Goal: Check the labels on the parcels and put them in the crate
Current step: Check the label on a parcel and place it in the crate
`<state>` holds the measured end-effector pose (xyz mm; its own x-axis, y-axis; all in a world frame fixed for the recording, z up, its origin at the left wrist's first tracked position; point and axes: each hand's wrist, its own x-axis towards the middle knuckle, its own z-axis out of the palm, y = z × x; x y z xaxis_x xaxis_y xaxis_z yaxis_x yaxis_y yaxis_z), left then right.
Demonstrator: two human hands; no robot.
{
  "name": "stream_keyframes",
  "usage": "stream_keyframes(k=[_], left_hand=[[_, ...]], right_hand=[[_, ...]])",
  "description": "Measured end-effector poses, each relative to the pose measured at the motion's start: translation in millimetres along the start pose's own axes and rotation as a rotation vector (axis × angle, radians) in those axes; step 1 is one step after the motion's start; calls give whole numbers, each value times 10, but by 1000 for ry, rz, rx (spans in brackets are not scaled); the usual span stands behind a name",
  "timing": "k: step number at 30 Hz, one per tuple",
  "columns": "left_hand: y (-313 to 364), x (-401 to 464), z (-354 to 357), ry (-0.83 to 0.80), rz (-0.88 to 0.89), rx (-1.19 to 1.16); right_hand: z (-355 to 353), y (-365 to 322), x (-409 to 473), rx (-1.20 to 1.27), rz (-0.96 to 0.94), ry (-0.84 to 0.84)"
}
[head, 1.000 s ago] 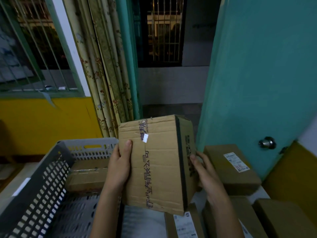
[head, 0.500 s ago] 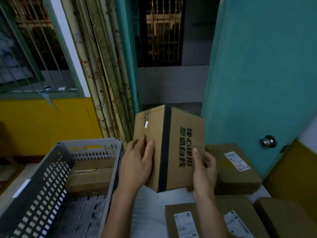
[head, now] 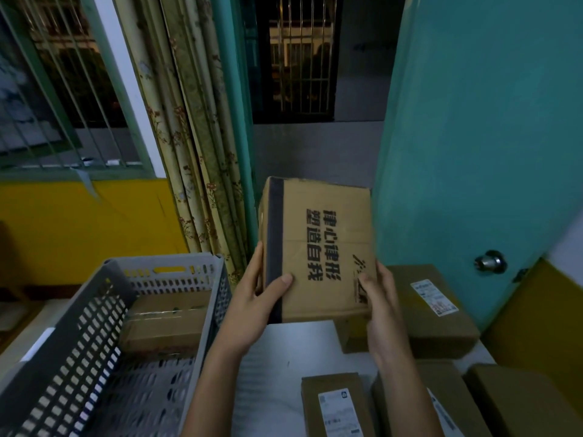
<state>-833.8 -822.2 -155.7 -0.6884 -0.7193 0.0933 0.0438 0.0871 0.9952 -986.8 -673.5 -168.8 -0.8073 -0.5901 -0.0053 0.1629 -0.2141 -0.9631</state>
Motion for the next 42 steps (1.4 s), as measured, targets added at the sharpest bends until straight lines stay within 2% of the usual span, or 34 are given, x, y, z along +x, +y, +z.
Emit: stream_keyframes(k=[3,7,20,23,28,33,36,40,42], left_hand=[[-11,13,-16,7,-68,-79],[-19,22,-173,-95,-147,7],[-112,-57,-217,-59,-122,-22],[-57,-67,-162,17,-185,-113],[30,-57,69,305,-178,105],[-11,-29,16,265,-129,102],[6,-42,42,255,-140,62],[-1,-65,113,351,-101,78],[-18,-81,128,343,-90,84]], right_hand=[[-25,23,11,-29,13,-121],[-37,14,-2,-23,13,-163],[-2,-31,-92,-237,45,-164],[-9,-45,-98,-256,38,-98],[79,-1,-119,-369,7,2],[69,-18,-138,-348,40,-52],[111,-53,-151,-355,37,3],[155,-26,-121,-377,49,62],[151,-24,-127,-335,55,89]])
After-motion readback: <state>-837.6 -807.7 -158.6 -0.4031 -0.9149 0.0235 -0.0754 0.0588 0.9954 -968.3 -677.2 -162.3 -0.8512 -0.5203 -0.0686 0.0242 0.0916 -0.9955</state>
